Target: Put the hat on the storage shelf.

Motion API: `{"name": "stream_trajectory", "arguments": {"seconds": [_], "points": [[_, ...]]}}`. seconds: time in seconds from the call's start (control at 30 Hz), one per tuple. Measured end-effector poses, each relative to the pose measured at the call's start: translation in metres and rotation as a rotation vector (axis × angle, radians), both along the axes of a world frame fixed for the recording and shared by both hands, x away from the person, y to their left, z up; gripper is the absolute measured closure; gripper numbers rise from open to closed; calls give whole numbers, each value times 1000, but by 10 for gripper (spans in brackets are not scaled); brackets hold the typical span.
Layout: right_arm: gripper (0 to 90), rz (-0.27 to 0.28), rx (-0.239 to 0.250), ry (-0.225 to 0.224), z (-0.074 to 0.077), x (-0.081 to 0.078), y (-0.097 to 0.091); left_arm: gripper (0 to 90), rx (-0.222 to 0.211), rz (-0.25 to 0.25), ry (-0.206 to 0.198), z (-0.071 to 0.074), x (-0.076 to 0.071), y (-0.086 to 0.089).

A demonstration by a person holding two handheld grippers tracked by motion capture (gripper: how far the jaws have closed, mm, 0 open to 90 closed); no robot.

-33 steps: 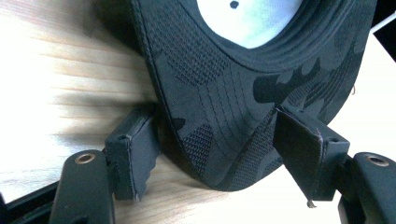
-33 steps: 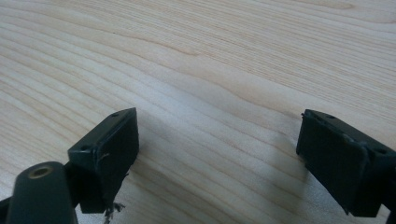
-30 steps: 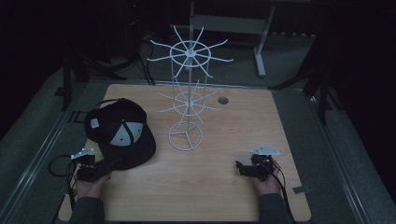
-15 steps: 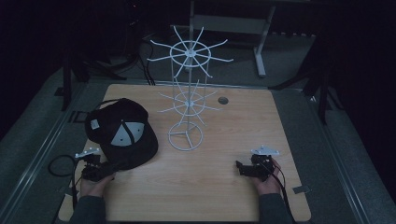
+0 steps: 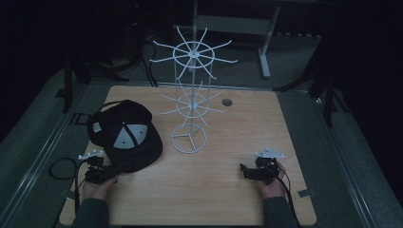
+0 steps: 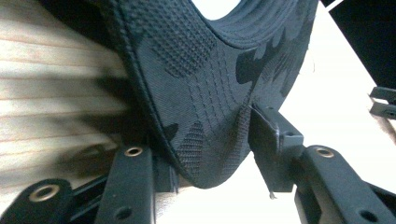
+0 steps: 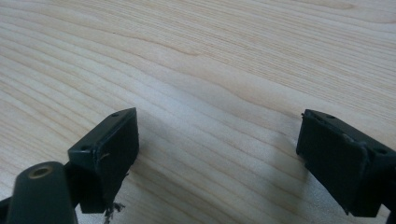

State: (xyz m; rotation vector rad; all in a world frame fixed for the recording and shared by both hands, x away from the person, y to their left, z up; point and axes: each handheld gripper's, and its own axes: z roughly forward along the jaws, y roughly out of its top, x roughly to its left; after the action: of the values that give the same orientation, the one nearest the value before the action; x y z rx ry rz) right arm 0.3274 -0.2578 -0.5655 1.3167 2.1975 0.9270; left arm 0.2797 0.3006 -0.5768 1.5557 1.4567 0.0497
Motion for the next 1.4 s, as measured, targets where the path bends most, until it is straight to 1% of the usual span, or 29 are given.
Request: {"name": "stream_trajectory", "arguments": {"seconds": [0.03,0.07,0.1,0.13,0.17,0.23,0.3,0.4,0.47,0.53,0.57,0.6,0.67,0.77,0.83,0.87,0.9,0.93,1.0,1.03,1.1,1.23,1.27,1.33,1.4], "points": [[127,0,0,0,0,0,0,623,-6,-3,-12,2,0,-1],[127,0,0,0,0,0,0,634,1,-5,-21,3,0,-2],[127,0,0,0,0,0,0,641,1,-5,-21,3,0,-2],[127,0,0,0,0,0,0,648,2,-13,-34,5,0,-6],[127,0,0,0,0,0,0,658,7,-17,-39,6,1,-8],[127,0,-1,0,0,0,0,698,29,-24,-49,9,1,-11],[127,0,-1,0,0,0,0,727,30,-25,-52,9,2,-12],[127,0,-1,0,0,0,0,757,15,-41,-61,12,2,-14],[127,0,-1,0,0,0,0,783,-10,-49,-71,14,1,-14],[127,0,-1,0,0,0,0,809,-25,-55,-84,16,0,-14],[127,0,0,0,0,0,0,818,-26,-57,-96,19,-1,-14],[127,0,-1,0,0,0,0,818,-19,-56,-96,21,-1,-15],[127,0,-1,0,0,0,0,820,-34,-50,-102,23,-1,-14],[127,0,-1,-1,0,0,0,831,-50,-34,-96,23,-1,-12],[127,0,0,0,0,0,0,837,-52,-31,-99,24,-2,-11],[127,0,-1,-1,0,0,0,843,-50,-20,-104,25,-3,-10],[127,0,-1,-1,0,0,0,847,-50,-20,-104,25,-3,-10],[127,0,-1,0,0,0,0,856,-48,-11,-114,27,-5,-9],[127,0,-1,0,0,0,0,859,-38,-12,-128,31,-5,-8],[127,0,-1,0,0,0,0,860,-38,-12,-128,31,-5,-8],[127,0,-1,0,0,0,0,860,-24,-3,-124,35,-6,-7],[127,0,-1,-1,0,0,0,861,-28,2,-126,35,-5,-7],[127,0,-1,0,0,0,0,860,-20,3,-123,36,-6,-7],[127,0,-1,0,0,0,0,860,-18,6,-124,37,-6,-8],[127,0,-1,-1,0,0,0,860,-9,6,-129,40,-7,-8]]}}
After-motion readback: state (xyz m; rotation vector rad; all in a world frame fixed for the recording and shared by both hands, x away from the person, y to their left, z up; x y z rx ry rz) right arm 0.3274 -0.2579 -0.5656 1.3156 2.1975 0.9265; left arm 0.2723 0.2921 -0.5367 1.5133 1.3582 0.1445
